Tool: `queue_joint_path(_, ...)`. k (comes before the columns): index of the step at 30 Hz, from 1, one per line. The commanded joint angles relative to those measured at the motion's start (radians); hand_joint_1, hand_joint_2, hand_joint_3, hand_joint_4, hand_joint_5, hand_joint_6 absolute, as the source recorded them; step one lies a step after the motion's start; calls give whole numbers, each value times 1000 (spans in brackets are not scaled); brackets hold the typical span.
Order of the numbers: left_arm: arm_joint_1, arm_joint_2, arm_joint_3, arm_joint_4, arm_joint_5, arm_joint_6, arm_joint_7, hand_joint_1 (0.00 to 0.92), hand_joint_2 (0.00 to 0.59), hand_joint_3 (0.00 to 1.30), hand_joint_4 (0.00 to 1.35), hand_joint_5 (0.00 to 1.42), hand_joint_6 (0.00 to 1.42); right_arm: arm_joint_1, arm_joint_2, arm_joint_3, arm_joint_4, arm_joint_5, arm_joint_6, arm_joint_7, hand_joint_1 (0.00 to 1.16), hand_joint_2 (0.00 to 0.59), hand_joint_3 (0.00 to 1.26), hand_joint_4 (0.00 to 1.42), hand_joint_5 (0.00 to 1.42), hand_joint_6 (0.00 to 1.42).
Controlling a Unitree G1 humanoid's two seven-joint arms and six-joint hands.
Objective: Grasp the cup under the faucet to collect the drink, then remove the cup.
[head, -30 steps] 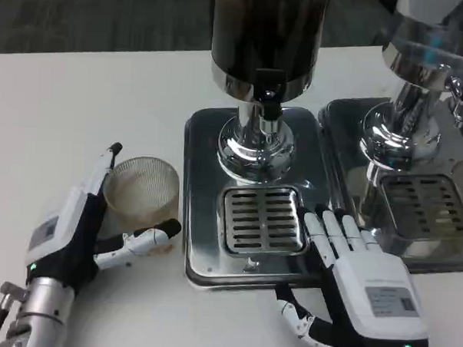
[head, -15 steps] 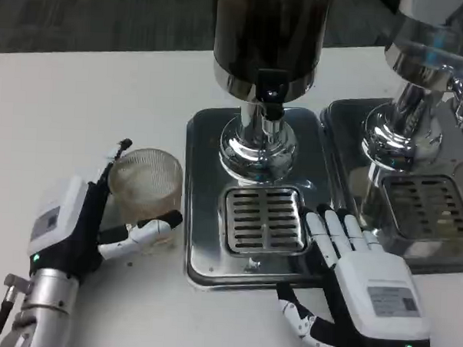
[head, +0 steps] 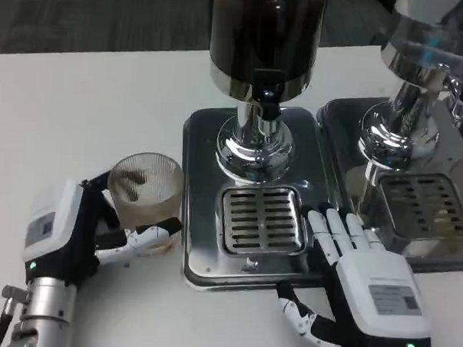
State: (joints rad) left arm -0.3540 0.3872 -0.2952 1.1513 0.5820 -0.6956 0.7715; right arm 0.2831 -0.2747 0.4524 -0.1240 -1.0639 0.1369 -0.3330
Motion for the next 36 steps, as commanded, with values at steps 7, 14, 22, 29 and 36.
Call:
queue_joint_path(7, 17, 10, -27, -50, 86, 23, 185, 558, 35, 657, 813, 1011, 1251, -7, -1, -5, 8, 13, -3, 0, 389, 399, 45, 0, 0, 92)
queue_joint_path(14, 20, 6, -23, -69, 95, 10, 247, 619, 15, 739, 878, 1068, 1299, -7, -1, -7, 8, 15, -1, -3, 389, 399, 45, 0, 0, 95)
queue_joint_path(22, 15, 4, -25, -75, 94, 10, 251, 684, 0, 749, 895, 1080, 1326, -11, 1, -9, 10, 14, -1, -6, 389, 399, 45, 0, 0, 96)
queue_joint_path(29, 12, 1, -29, -78, 97, 8, 253, 718, 0, 749, 896, 1069, 1327, -11, 2, -11, 11, 16, -2, -7, 389, 399, 45, 0, 0, 96)
queue_joint_path(36, 10, -1, -32, -89, 99, 4, 258, 800, 0, 757, 896, 1044, 1312, -12, 4, -9, 8, 11, 3, -4, 389, 399, 45, 0, 0, 96)
